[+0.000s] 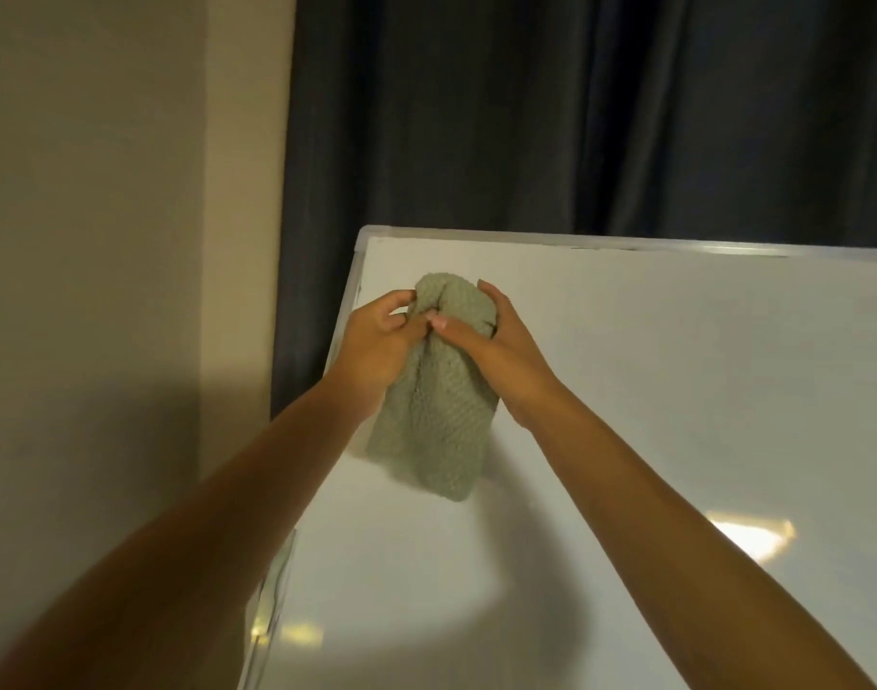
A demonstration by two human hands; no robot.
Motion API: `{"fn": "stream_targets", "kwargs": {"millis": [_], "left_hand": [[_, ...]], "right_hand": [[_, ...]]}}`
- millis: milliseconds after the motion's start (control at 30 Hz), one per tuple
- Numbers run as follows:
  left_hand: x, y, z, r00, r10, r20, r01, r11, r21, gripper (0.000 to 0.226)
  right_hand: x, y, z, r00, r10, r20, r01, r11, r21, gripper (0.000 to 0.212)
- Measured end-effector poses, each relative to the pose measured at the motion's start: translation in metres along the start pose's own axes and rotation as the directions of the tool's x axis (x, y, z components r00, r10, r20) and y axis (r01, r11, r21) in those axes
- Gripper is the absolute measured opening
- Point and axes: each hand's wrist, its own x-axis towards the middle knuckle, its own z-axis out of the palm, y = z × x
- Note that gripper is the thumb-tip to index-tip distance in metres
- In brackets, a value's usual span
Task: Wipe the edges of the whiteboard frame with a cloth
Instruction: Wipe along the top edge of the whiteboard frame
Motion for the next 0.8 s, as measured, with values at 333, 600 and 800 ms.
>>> {"fn": "stream_targets", "kwargs": {"millis": [333,600,800], "left_hand": [[-0.007,-0.068,-0.038,0.947,0.080,-0.312,0.098,0.852,0.515,0.034],[-0.076,-0.155,-0.077,0.906,-0.091,-0.415,0.387,0.576,0.720,0.105],[-0.093,-0.181,-0.079,0.903,-0.213,-0.373,0.421,0.617,0.665,0.121]], "right_hand": [[0.077,0.007,-0.009,0.986,-0.153,0.066,0.166,0.938,-0.305,0.101],[0.130,0.023,0.007,0.954,-0.274,0.124,0.301,0.851,-0.429,0.101],[0.142,0.034,0.038,0.889,-0.440,0.128,0.440,0.740,-0.509,0.089]]}}
